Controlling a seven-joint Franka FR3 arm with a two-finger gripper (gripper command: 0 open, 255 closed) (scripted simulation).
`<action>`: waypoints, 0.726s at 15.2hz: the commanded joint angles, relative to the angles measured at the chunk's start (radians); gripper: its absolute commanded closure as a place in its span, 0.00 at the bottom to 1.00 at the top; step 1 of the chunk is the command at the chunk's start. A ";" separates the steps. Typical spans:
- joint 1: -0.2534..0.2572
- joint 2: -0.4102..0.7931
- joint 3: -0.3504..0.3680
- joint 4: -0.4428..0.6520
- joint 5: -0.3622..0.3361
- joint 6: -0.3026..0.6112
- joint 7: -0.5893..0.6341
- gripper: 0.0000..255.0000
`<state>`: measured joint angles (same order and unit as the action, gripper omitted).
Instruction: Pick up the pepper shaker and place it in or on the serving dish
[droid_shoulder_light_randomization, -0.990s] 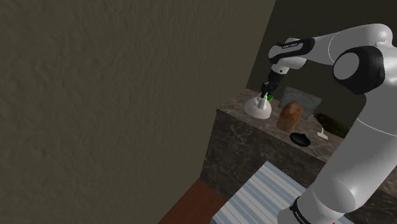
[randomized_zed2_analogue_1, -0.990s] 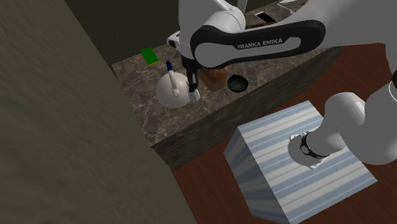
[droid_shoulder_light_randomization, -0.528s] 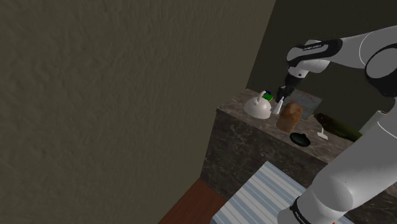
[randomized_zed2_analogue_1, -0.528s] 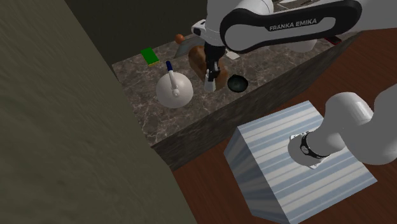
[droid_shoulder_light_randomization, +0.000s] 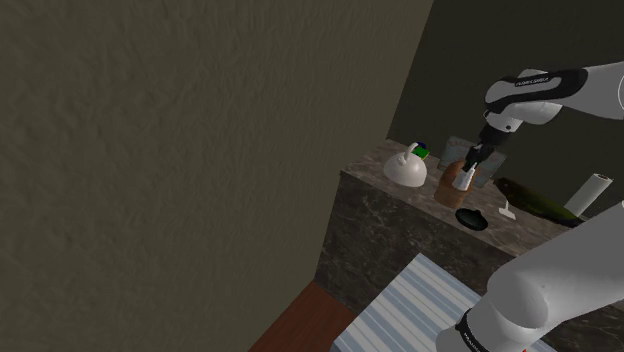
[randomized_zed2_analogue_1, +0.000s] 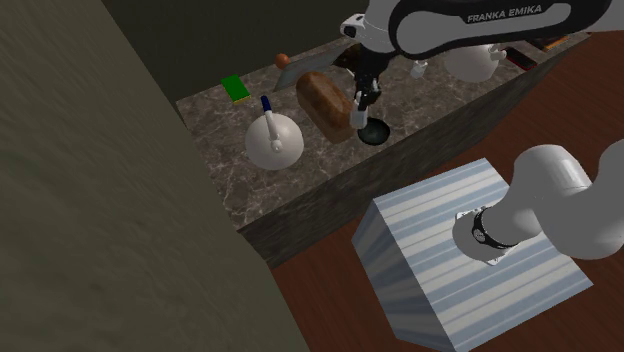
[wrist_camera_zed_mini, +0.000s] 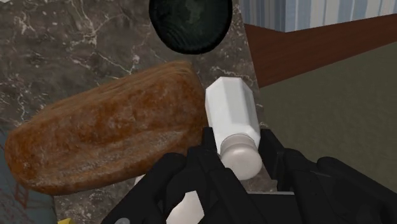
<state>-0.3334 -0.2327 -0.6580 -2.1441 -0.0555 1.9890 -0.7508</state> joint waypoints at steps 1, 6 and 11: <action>-0.026 -0.054 -0.010 -0.030 -0.037 -0.015 -0.017 1.00; -0.093 -0.140 -0.060 -0.065 -0.104 -0.052 -0.098 1.00; -0.091 -0.122 -0.077 -0.118 -0.101 0.018 -0.108 1.00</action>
<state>-0.4248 -0.3592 -0.7305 -2.2529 -0.1570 1.9928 -0.8542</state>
